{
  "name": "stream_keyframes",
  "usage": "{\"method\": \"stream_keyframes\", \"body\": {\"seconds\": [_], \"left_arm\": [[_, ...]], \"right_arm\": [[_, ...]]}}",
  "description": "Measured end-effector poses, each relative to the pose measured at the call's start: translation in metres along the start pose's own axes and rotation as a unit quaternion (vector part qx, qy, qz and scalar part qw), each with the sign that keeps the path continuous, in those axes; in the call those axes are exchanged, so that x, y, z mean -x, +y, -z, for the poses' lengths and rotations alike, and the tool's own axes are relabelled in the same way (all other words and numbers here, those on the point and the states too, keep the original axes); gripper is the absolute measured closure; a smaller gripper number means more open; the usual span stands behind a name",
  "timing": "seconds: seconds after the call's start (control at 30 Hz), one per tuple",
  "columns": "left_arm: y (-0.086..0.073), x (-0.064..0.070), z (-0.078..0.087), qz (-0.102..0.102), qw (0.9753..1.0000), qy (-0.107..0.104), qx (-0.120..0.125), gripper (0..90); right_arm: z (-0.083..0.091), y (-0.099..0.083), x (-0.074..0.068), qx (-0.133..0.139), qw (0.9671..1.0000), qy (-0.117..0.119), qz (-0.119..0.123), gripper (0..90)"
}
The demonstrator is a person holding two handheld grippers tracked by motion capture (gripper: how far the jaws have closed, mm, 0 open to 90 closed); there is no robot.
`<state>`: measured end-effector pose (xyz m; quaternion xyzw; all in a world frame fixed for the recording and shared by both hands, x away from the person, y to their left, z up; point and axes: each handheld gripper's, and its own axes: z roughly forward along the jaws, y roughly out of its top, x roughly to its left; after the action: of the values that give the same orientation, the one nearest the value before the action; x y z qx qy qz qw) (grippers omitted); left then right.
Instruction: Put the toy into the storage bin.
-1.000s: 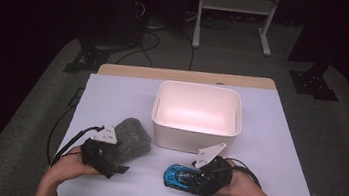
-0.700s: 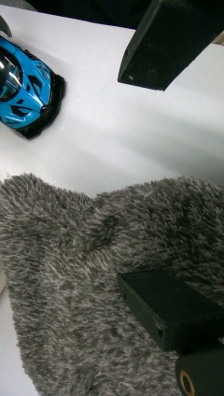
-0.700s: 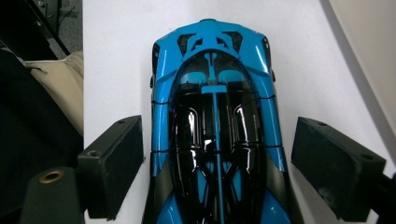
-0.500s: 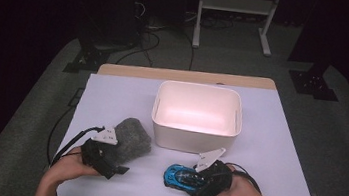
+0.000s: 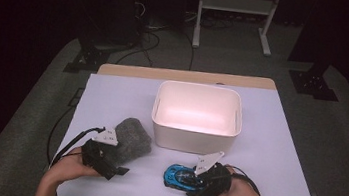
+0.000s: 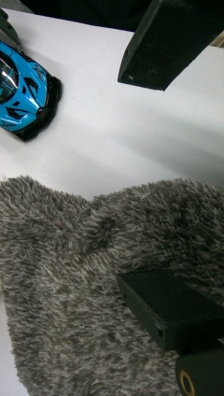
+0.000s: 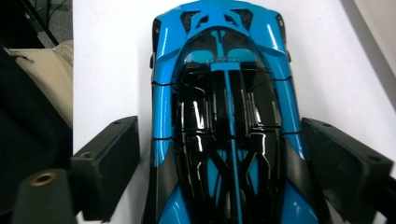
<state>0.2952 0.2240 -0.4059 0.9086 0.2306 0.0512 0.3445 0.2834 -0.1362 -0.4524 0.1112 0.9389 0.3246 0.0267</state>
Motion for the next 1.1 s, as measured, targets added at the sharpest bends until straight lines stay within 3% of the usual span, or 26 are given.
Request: {"method": "stream_keyframes", "body": {"seconds": [0.43, 0.57, 1.1], "left_arm": [[-0.0004, 0.0001, 0.0, 0.002, 1.0, -0.005, 0.001, 4.3], [-0.0001, 0.0002, -0.0003, 0.002, 1.0, -0.005, 0.0, 4.4], [-0.0012, 0.0, 0.0001, 0.001, 1.0, -0.009, -0.003, 3.4]], "right_arm": [[-0.0038, 0.0044, -0.0003, -0.003, 0.9999, -0.008, 0.007, 14.0], [-0.0023, 0.0041, -0.0003, 0.003, 0.9999, -0.013, 0.004, 24.1], [0.0001, 0.0, 0.0062, 0.022, 0.9995, 0.011, 0.02, 25.2]]}}
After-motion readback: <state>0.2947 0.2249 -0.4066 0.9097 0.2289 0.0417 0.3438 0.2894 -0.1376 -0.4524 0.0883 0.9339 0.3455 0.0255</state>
